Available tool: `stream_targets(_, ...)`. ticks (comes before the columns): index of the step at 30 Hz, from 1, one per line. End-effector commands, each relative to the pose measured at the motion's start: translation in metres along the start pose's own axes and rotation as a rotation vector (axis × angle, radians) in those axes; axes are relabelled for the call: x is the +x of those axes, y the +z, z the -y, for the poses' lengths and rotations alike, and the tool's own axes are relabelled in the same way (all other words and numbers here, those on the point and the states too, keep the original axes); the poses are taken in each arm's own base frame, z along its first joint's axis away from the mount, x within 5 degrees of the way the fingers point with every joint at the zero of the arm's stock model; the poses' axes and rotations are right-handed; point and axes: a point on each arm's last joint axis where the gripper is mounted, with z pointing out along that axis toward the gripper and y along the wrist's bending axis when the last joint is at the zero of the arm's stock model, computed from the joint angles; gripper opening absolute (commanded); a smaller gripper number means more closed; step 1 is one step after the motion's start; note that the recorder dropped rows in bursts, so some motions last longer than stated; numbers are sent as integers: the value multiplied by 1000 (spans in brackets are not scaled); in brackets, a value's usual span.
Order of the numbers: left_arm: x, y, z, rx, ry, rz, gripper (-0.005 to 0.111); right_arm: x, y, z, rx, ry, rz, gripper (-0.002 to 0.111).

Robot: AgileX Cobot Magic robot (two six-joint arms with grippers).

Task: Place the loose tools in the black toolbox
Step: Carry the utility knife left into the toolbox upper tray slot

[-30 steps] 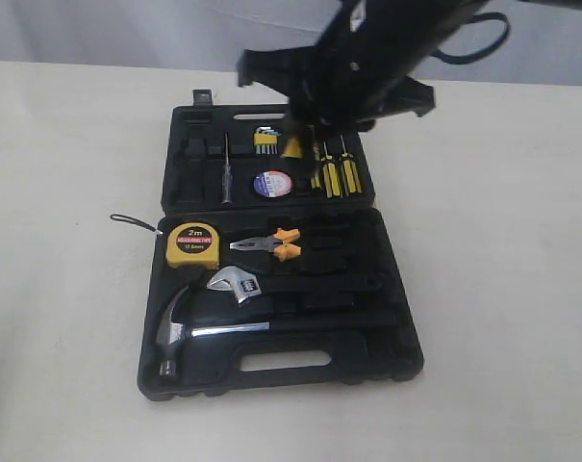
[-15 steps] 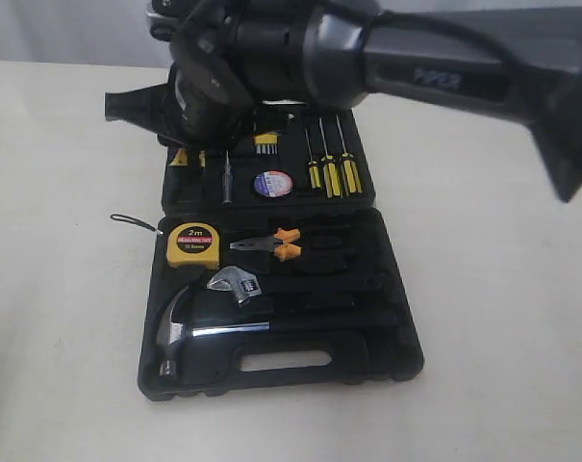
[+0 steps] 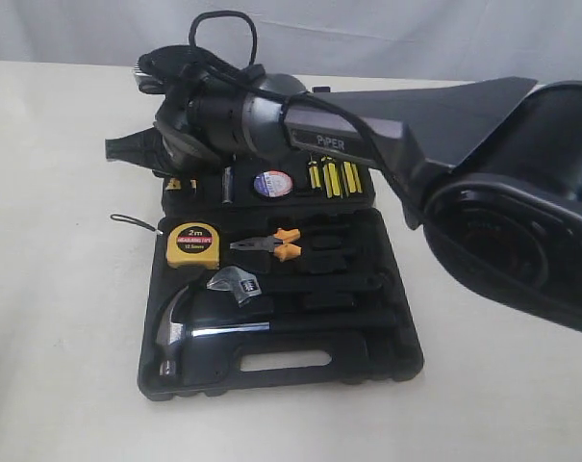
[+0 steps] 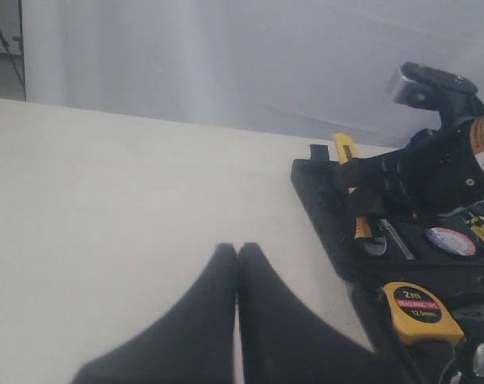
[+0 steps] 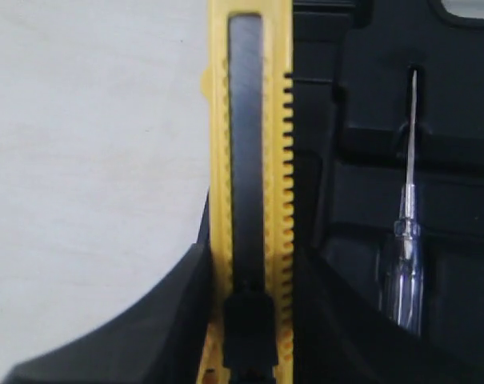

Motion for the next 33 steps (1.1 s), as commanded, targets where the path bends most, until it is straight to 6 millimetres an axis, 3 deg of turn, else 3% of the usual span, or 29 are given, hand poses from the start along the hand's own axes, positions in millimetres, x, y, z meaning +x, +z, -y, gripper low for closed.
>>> stream_targets(1,-1,0,0,5,2,-1,0,0,7,2,9,-31,19,-1)
stream_targets(12,-1,0,0,5,2,-1,0,14,26,6,32,-61,-2,-1)
stream_targets(33,-2,0,1,5,2,1,0,11,25,9,63,121,37,-1)
